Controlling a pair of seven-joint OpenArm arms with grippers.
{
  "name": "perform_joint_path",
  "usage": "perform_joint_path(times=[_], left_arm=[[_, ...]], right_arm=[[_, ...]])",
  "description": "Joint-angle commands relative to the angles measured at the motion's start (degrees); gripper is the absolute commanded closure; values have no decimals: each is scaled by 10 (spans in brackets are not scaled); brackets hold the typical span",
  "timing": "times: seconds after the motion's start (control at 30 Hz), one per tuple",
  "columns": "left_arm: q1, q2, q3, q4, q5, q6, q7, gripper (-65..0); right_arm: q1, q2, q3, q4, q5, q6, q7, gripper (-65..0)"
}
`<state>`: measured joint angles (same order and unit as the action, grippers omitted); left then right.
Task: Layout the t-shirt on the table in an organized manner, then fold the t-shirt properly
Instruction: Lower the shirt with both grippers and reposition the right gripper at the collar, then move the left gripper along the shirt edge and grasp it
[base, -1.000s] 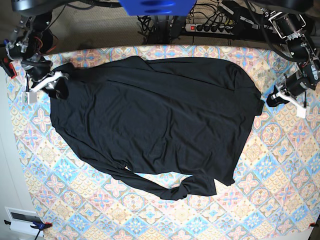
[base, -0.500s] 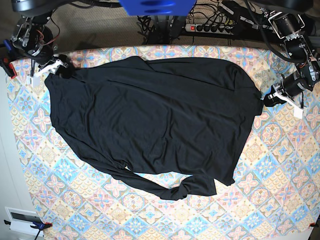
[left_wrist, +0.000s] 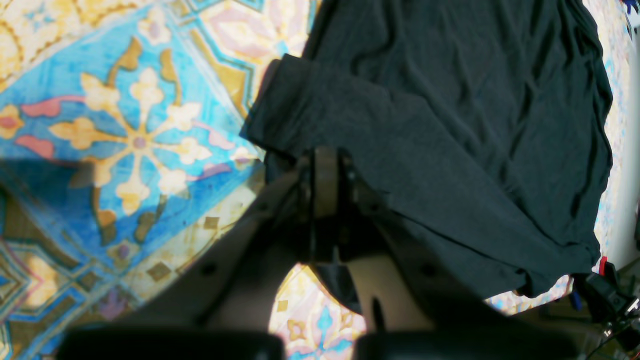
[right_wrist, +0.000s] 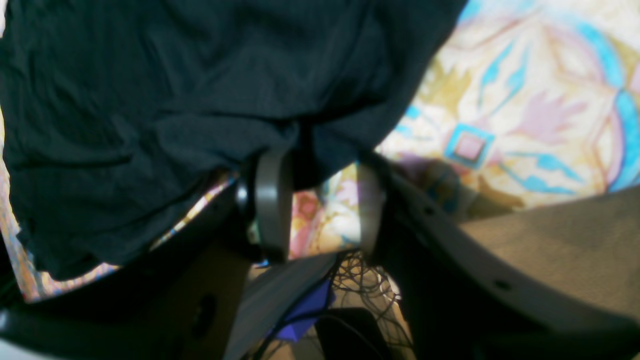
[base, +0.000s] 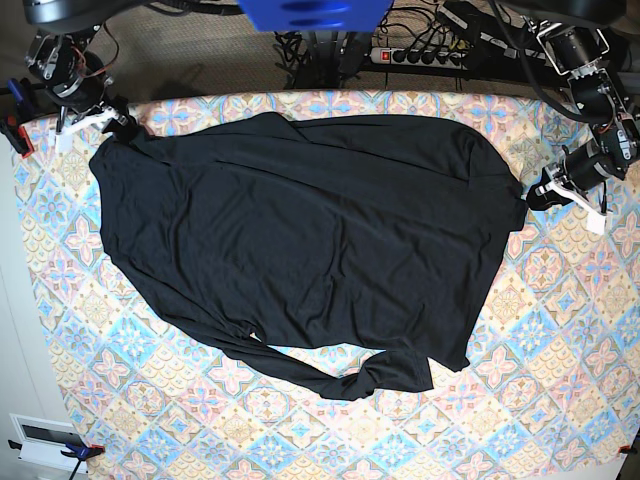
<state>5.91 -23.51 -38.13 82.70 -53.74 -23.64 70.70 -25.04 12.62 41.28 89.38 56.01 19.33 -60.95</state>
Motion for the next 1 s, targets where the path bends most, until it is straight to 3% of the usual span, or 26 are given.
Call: perform_joint_path(times=[0.0, 0.4, 0.47, 0.63, 0.8, 0.97], left_arm=[[-6, -12, -3, 9, -11, -2, -8, 0], [-5, -14, 7, 10, -11, -2, -4, 0], [5, -19, 33, 10, -11, -2, -4, 0], [53, -50, 97, 33, -11, -3, -5, -1], [86, -90, 151, 41, -12, -3, -5, -2], [107, -94, 151, 42, -24, -3, -1, -27]], right_arm=[[1, 10, 4, -2, 6, 1, 2, -214], [2, 10, 1, -15, 6, 1, 2, -206], [2, 10, 1, -15, 6, 1, 2, -180], [2, 10, 3, -20, 6, 2, 4, -44], [3, 10, 3, -22, 6, 22, 4, -40], [30, 10, 1, -22, 6, 22, 3, -40]])
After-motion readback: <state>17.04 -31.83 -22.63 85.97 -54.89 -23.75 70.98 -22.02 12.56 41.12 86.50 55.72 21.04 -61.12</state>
